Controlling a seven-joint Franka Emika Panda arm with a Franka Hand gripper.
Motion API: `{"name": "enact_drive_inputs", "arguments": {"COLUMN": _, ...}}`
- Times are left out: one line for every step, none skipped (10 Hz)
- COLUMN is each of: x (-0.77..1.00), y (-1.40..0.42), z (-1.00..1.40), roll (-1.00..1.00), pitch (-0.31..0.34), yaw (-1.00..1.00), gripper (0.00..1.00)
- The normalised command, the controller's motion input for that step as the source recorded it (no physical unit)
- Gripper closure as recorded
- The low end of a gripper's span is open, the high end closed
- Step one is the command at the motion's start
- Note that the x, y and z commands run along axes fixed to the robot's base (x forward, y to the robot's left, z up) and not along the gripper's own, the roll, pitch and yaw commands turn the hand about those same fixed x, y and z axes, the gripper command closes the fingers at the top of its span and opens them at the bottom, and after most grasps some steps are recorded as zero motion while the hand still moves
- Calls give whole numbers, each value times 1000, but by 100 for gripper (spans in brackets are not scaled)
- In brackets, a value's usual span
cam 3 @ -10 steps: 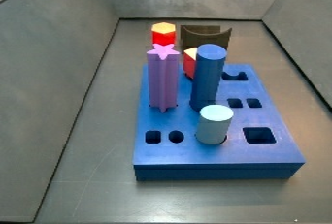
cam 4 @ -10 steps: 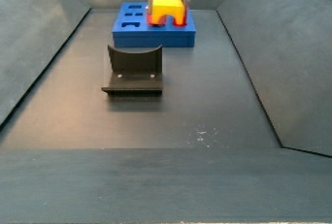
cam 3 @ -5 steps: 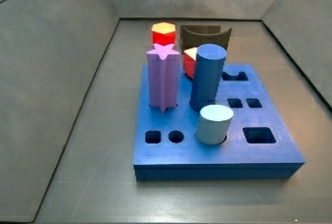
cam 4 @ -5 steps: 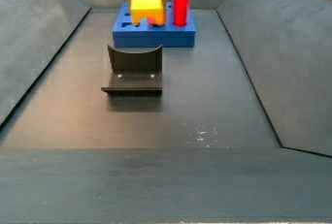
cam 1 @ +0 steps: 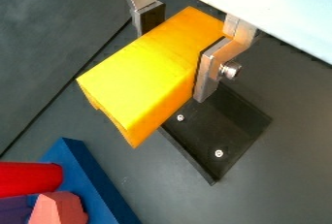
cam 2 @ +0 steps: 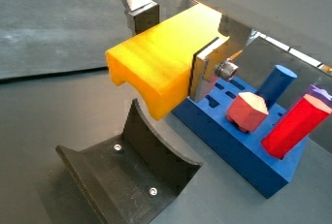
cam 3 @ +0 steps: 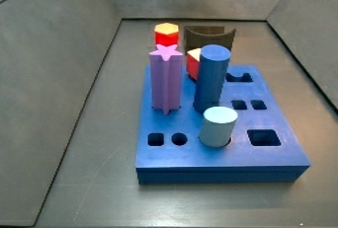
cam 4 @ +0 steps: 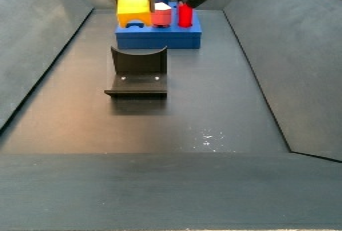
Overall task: Pick up the arch object. Move up. Place the arch object on the fixture. Regrasp the arch object. Rotate the arch object. Move to above the board. Insert the arch object.
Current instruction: Place the arch object on the fixture.
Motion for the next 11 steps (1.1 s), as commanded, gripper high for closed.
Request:
{"name": "enact_drive_inputs", "arguments": {"x": 115, "y": 81, "z": -1000, "roll": -1000, "pitch": 7, "yaw": -191, "gripper": 100}}
{"name": "enact_drive_inputs", "arguments": {"x": 122, "y": 88, "z": -1000, "roll": -1000, "pitch": 11, "yaw": -189, "gripper": 100}}
{"name": "enact_drive_inputs", "arguments": {"x": 140, "y": 88, "z": -1000, "roll": -1000, "pitch": 28, "yaw": -183, "gripper": 100}}
{"name": "enact_drive_inputs", "arguments": {"x": 153, "y": 97, "z": -1000, "roll": -1000, "pitch": 27, "yaw": -184, "gripper": 100}}
{"name": "enact_drive_inputs", "arguments": {"x": 158, "y": 105, "z": -1000, "roll": -941, "pitch": 16, "yaw": -180, "gripper": 100}}
{"name": "enact_drive_inputs", "arguments": {"x": 171, "y": 111, "z": -1000, "roll": -770, "pitch": 2, "yaw": -159, "gripper": 100}}
{"name": "enact_drive_inputs", "arguments": {"x": 177, "y": 120, "z": -1000, "roll": -601, "pitch": -8, "yaw": -135, "gripper": 100}}
{"name": "enact_drive_inputs", "arguments": {"x": 162, "y": 110, "z": -842, "roll": -378, "pitch": -11, "yaw": -110, "gripper": 100}}
{"name": "enact_drive_inputs", "arguments": {"x": 130, "y": 80, "z": -632, "roll": -258, "pitch": -9, "yaw": -89, "gripper": 100}}
{"name": "enact_drive_inputs", "arguments": {"x": 110, "y": 65, "z": -493, "roll": -210, "pitch": -13, "yaw": -81, "gripper": 100}}
{"name": "enact_drive_inputs", "arguments": {"x": 85, "y": 55, "z": -220, "roll": -165, "pitch": -25, "yaw": -71, "gripper": 100}}
